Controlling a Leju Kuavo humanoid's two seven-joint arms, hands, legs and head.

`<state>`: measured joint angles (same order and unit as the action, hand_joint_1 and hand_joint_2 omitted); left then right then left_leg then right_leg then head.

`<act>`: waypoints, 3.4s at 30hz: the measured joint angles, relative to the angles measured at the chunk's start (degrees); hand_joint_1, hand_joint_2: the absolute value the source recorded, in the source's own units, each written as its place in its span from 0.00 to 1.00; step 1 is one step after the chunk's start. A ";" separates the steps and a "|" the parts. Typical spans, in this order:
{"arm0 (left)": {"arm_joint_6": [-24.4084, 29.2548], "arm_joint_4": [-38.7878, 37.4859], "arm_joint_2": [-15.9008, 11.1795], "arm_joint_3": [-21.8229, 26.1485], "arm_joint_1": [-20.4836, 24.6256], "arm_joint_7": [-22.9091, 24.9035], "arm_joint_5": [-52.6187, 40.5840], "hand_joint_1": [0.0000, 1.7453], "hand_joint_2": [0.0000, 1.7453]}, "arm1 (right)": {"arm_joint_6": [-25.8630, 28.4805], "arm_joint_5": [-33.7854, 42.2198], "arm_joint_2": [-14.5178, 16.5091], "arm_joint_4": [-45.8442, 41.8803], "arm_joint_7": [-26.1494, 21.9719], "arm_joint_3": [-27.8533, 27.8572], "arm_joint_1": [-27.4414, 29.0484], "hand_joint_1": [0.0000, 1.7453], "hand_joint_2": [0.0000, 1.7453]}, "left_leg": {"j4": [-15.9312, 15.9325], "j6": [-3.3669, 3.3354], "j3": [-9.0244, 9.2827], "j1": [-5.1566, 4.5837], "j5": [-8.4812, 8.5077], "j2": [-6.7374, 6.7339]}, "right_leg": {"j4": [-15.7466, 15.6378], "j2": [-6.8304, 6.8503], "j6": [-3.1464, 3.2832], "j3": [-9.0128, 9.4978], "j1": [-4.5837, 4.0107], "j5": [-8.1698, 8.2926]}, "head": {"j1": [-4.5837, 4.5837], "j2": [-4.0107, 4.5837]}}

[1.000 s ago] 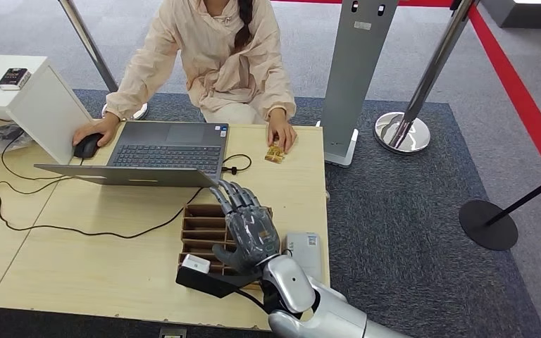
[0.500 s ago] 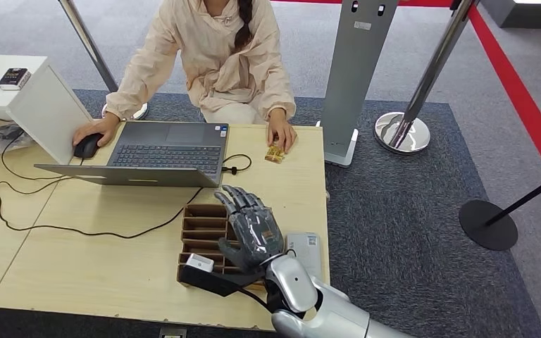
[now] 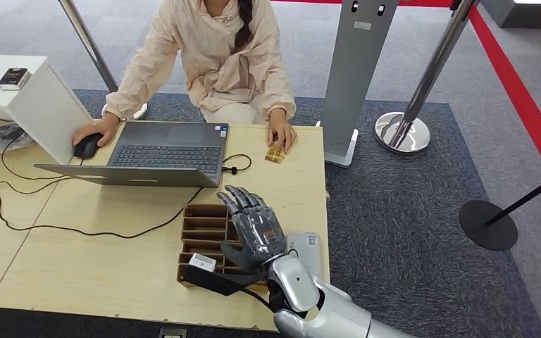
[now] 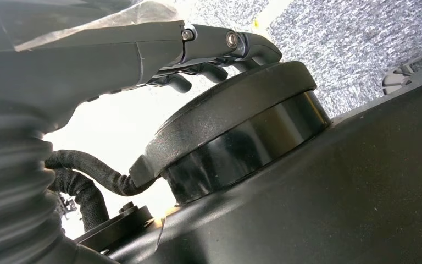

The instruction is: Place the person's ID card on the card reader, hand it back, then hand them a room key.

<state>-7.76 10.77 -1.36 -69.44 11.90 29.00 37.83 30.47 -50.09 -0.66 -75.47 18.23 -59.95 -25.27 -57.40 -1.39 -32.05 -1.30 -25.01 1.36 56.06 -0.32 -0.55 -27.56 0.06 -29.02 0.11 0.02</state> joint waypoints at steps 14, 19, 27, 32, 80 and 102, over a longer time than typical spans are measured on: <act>-0.29 -0.09 0.00 0.00 0.04 -0.04 -0.02 0.00 1.00 | -0.09 0.03 -0.01 0.00 0.01 0.02 0.00 0.16 1.00 | 0.00 0.00 0.00 0.00 0.00 0.00 | 0.00 0.00 0.00 0.00 0.00 0.00 | 0.00 0.00; -0.35 -0.12 0.00 0.00 0.05 -0.04 -0.02 0.00 1.00 | -0.11 0.03 -0.03 -0.01 0.18 0.03 0.00 0.17 1.00 | 0.00 0.00 0.01 0.00 0.00 0.00 | 0.00 0.00 0.00 0.00 0.00 0.00 | 0.00 0.00; -0.35 -0.13 0.00 0.00 0.06 -0.04 -0.02 0.00 1.00 | -0.06 0.04 -0.20 -0.02 0.28 0.04 0.00 0.26 1.00 | 0.00 0.00 0.00 0.00 0.00 0.00 | 0.00 0.00 0.00 0.00 0.00 0.00 | 0.00 0.00; -0.35 -0.14 0.00 0.00 0.06 -0.04 -0.02 0.00 1.00 | -0.02 0.08 -0.24 -0.02 0.28 0.04 0.00 0.39 1.00 | 0.00 0.00 0.01 0.00 0.00 0.00 | 0.00 0.00 0.00 0.00 0.00 0.00 | 0.00 0.00; -0.48 -0.15 0.00 0.00 0.06 -0.08 -0.02 0.00 1.00 | -1.27 -0.68 -1.96 0.00 2.24 0.70 -0.01 0.28 1.00 | 0.00 0.00 0.01 0.00 0.00 0.00 | 0.00 0.00 0.00 0.00 0.00 0.00 | 0.00 0.00; -0.46 -0.17 0.00 0.00 0.06 -0.15 -0.02 0.00 1.00 | -1.66 -1.22 -2.25 0.00 2.58 1.06 -0.05 0.28 1.00 | 0.00 0.00 0.01 0.00 0.00 0.00 | 0.00 0.00 0.00 0.00 0.00 0.00 | 0.00 0.00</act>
<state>-8.22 10.60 -1.36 -69.44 11.96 28.85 37.81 28.81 -51.31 -2.91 -75.47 20.81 -58.89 -25.32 -57.40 -1.39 -32.04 -1.30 -25.01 1.35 56.06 -0.32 -0.55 -27.56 0.07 -29.02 0.11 0.02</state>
